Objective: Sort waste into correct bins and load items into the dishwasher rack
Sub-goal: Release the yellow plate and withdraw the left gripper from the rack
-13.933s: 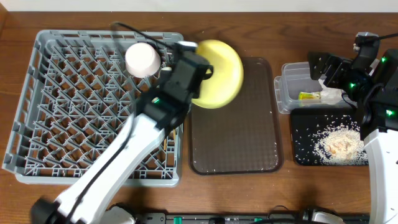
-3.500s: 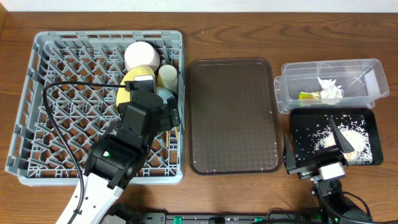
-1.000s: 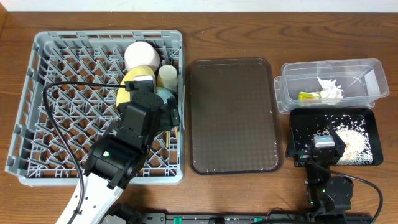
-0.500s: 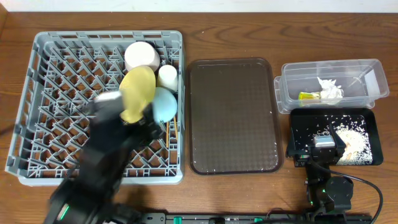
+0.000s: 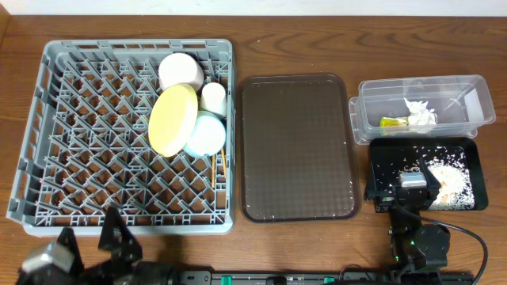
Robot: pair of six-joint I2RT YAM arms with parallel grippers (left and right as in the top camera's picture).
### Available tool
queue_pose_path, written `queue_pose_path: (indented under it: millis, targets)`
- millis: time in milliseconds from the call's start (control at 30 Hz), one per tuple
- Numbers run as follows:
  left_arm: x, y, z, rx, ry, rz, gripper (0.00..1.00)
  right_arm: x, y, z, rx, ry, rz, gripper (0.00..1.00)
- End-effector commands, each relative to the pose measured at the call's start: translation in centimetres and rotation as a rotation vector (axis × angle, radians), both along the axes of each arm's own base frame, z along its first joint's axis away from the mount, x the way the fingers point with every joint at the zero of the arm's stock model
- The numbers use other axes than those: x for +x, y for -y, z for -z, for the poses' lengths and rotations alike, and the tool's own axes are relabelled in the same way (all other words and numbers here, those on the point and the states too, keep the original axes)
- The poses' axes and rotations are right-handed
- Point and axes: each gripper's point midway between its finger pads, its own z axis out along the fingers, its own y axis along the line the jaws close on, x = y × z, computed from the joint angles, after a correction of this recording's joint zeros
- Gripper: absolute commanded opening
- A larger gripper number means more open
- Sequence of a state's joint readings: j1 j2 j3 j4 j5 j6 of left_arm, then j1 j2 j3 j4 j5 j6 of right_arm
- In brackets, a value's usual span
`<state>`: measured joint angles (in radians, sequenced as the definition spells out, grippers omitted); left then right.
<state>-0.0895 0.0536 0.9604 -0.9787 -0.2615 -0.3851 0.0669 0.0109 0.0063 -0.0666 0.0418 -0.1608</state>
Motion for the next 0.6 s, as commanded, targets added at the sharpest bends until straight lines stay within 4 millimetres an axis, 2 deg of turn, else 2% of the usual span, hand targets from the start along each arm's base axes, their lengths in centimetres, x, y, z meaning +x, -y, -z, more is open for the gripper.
queue_pose_path:
  millis: [0,333,567]
  targets:
    - [-0.8,-0.2,0.7,0.007,0.012,-0.013,0.93,0.0,0.0,0.0,0.018,0.001,0.005,0.99]
    - [0.8,0.2,2.7,0.008,-0.039,0.002,0.93,0.0,0.0,0.0,0.018,0.001,0.005,0.99]
    - [5.6,2.1,-0.6,-0.017,0.209,0.093,0.93,0.0,0.0,0.0,0.018,0.001,0.005,0.99]
